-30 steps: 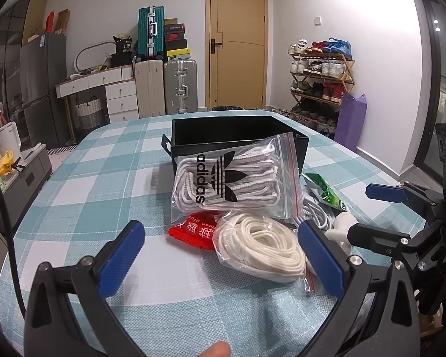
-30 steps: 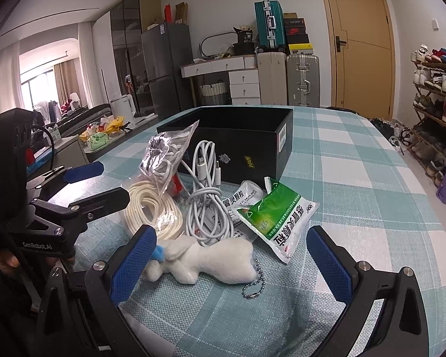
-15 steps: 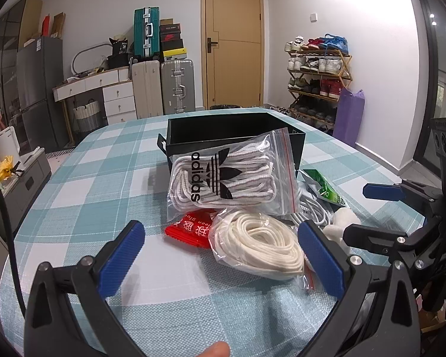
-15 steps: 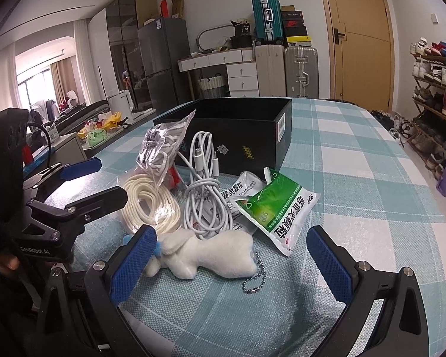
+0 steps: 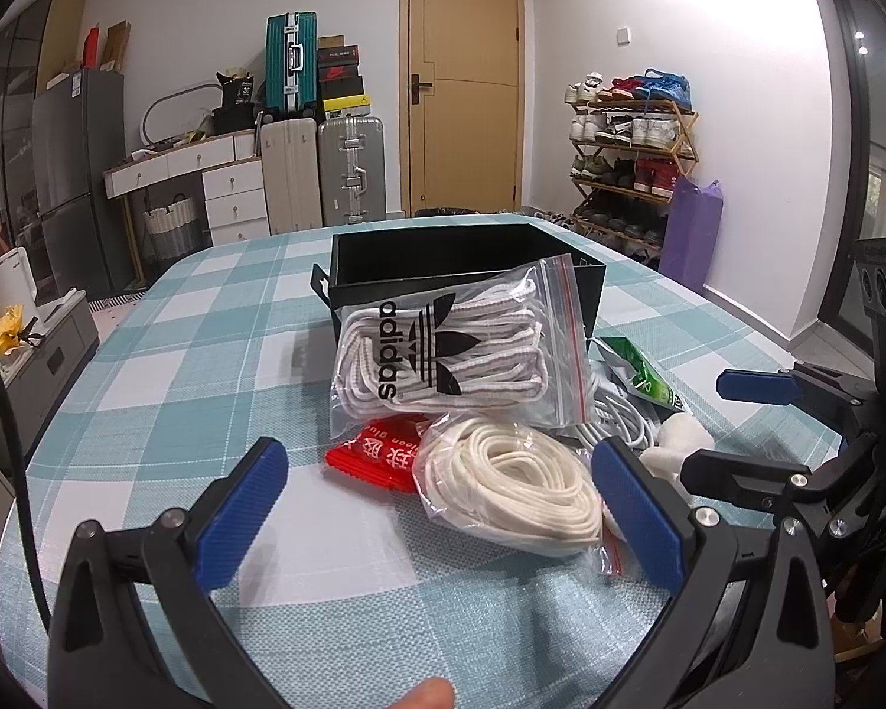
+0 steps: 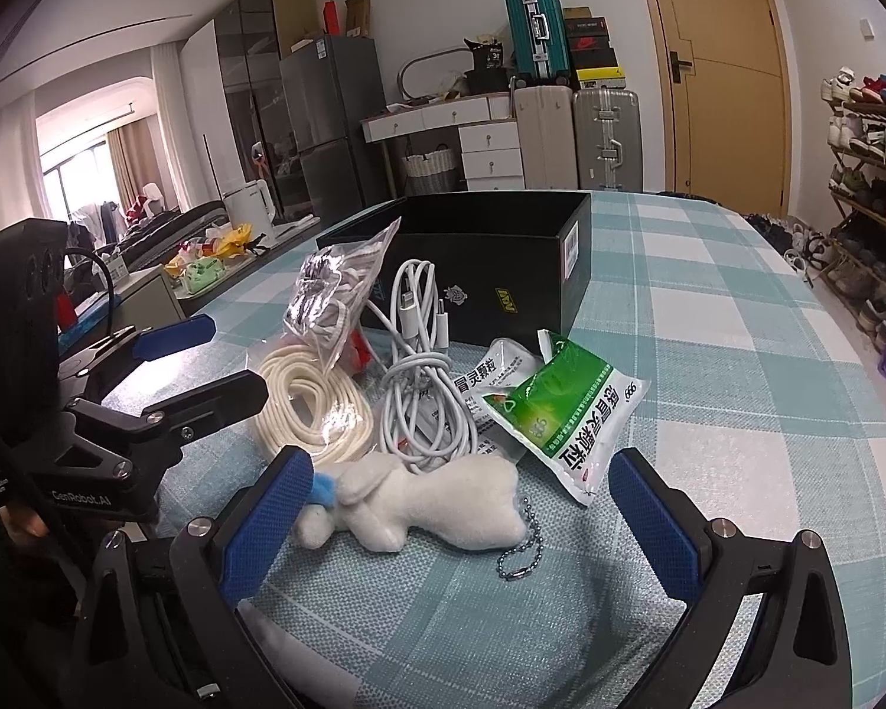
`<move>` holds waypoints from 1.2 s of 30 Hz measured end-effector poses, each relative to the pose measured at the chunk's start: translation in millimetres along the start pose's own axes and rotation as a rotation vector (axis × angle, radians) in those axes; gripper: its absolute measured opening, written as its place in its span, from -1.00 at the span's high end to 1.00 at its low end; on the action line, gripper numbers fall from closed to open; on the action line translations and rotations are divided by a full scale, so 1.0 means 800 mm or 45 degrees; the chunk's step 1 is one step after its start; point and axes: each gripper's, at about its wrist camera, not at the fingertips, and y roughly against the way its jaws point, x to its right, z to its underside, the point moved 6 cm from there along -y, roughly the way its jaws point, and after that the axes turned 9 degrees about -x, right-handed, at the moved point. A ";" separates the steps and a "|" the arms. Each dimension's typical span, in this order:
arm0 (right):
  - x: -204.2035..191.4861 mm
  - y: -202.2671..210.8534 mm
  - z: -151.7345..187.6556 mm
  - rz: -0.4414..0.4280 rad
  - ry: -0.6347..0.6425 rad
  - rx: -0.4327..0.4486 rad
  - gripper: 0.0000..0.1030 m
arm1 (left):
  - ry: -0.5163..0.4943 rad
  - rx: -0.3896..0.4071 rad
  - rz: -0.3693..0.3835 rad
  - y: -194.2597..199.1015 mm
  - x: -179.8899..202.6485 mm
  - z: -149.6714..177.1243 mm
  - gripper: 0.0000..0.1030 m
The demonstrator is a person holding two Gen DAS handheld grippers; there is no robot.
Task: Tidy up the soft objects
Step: 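Move the right gripper toward the white plush toy, then close the right gripper on the white plush toy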
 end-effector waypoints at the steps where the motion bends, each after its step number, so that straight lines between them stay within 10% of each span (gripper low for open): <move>1: 0.000 0.000 0.000 -0.002 0.001 -0.001 -0.99 | 0.001 0.001 0.001 0.000 0.000 0.000 -1.00; 36: -0.013 -0.012 0.007 -0.104 0.000 -0.078 -0.57 | -0.012 -0.006 0.006 -0.003 0.002 0.002 -1.00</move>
